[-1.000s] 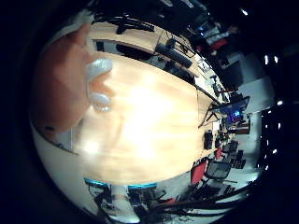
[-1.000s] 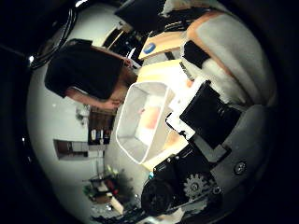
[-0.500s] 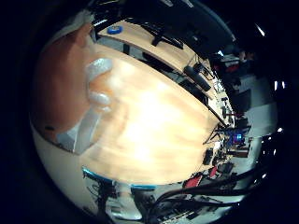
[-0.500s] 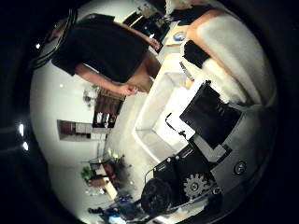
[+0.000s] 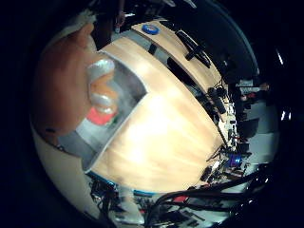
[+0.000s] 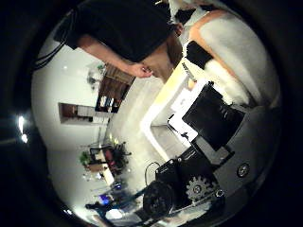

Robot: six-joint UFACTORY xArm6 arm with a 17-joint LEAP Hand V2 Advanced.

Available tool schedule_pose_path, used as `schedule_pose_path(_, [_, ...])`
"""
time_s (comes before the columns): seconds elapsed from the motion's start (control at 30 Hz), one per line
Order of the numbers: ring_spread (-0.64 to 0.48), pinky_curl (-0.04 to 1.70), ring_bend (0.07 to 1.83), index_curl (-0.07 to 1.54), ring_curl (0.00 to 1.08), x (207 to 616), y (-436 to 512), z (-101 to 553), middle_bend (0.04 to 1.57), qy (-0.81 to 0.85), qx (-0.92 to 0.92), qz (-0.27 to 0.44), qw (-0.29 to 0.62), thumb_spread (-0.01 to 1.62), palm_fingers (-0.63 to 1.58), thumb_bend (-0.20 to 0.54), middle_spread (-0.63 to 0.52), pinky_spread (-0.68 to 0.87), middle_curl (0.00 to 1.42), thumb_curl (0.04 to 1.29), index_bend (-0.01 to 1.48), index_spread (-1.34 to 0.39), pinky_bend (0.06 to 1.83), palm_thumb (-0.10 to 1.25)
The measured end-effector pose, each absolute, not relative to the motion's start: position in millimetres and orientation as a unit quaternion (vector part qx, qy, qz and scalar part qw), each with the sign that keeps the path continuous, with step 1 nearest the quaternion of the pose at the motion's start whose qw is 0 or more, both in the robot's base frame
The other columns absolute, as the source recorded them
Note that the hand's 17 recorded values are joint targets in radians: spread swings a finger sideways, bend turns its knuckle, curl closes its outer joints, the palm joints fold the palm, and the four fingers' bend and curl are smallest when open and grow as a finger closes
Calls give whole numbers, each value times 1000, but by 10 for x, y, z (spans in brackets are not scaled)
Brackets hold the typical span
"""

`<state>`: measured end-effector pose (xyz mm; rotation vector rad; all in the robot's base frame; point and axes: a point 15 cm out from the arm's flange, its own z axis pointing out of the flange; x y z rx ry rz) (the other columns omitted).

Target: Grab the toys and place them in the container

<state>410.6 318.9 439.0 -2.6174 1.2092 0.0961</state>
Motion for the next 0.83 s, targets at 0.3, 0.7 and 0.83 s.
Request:
schedule_pose_path(0.3, [-355,504,1168,715,509,4111,3158,4271,618,412,-905,28,104,1049,1010,-79,-500,-502,744,385,106,-605,1222,987])
schedule_pose_path(0.7, [-107,392,683,510,315,4056,3059,4162,334,382,-920,43,82,783,19,-59,-213,151,552,264,157,-497,992,69])
schedule_pose_path(0.83, [-70,357,655,449,295,4057,3060,4164,315,378,-921,42,82,752,44,-42,-184,284,506,284,157,-485,962,45])
